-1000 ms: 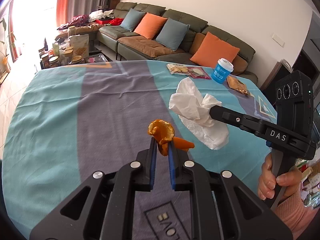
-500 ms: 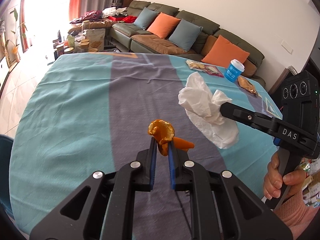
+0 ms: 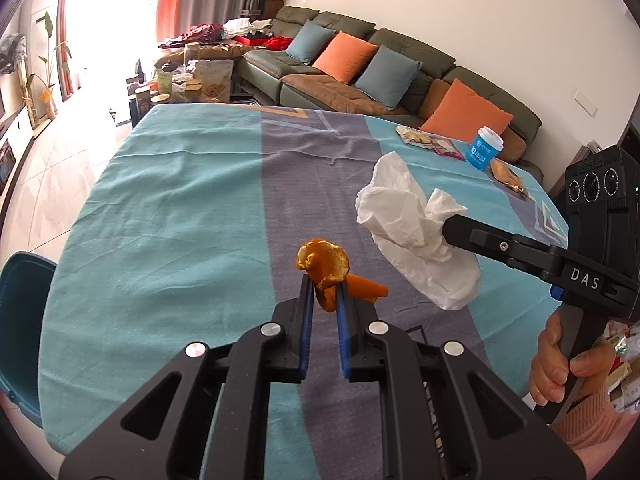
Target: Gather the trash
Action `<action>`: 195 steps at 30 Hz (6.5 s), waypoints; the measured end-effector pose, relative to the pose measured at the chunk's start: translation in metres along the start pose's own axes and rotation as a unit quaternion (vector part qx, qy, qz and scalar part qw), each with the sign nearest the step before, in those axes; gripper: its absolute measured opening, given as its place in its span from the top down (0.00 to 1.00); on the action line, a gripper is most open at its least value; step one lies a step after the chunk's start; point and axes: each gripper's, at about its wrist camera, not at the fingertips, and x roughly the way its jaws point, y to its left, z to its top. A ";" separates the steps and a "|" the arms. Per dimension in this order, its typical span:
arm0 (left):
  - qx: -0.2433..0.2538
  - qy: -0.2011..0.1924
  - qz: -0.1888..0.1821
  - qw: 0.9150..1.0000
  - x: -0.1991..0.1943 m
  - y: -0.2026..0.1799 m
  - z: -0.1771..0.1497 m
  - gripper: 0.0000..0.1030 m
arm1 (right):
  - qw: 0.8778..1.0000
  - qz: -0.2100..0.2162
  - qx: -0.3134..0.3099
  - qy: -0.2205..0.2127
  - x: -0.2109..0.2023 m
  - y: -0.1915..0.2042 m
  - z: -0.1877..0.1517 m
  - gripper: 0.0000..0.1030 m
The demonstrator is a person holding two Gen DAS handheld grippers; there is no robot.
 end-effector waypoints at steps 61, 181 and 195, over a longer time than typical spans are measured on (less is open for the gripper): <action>-0.090 -0.040 0.071 0.993 -0.071 0.102 -0.040 0.89 | 0.992 0.076 -0.063 0.079 0.101 0.073 0.003 0.93; -0.232 -0.083 0.232 0.941 -0.106 0.263 -0.088 0.40 | 0.965 0.048 -0.168 0.194 0.250 0.202 -0.020 0.58; -0.157 -0.178 0.235 0.943 -0.137 0.175 -0.087 0.05 | 0.977 -0.035 -0.209 0.031 0.123 0.155 -0.009 0.07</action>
